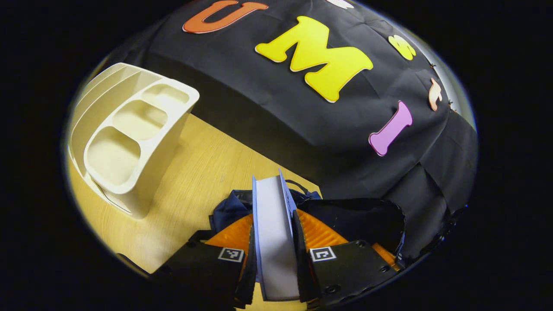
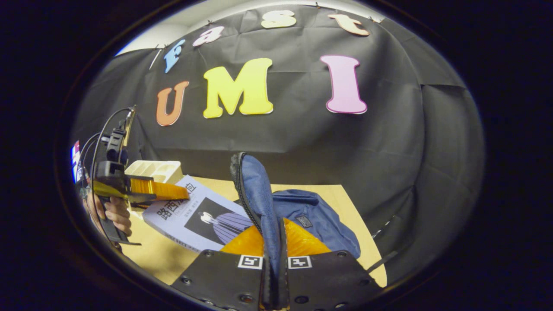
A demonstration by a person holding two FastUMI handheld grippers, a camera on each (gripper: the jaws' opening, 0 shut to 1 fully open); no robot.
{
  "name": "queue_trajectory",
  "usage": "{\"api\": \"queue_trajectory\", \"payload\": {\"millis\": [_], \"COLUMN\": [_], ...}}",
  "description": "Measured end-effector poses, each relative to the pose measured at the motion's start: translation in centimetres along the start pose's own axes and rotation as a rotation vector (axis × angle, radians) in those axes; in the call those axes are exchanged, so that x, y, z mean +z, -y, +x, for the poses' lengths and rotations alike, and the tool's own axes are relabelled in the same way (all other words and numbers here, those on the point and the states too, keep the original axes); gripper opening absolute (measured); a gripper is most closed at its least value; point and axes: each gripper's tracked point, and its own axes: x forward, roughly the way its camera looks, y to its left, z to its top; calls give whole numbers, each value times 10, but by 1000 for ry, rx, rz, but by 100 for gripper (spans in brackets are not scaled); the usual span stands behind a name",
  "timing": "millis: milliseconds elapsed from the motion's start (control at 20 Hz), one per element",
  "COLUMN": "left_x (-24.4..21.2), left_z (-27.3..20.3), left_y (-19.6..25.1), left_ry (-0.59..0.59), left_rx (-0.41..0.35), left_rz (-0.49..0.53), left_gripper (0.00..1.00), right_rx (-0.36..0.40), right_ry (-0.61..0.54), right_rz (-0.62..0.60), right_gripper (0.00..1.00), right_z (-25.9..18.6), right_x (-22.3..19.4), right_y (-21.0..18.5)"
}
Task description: Open the schoolbag, grab two books from the bookshelf and put them into the schoolbag.
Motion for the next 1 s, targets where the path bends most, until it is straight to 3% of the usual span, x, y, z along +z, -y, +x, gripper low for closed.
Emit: {"api": "queue_trajectory", "payload": {"millis": [400, 1000], "left_x": [-30, -69], "left_z": [7, 67], "left_y": [5, 46], "left_ry": [190, 161], "left_rx": [57, 12], "left_rz": [4, -97], "left_gripper": [42, 43], "right_rx": [29, 48], "right_ry": [43, 79], "right_rz": [-34, -16], "right_gripper": [10, 7], "right_z": [-1, 3], "right_x": [16, 24], "right_y": [-27, -28]}}
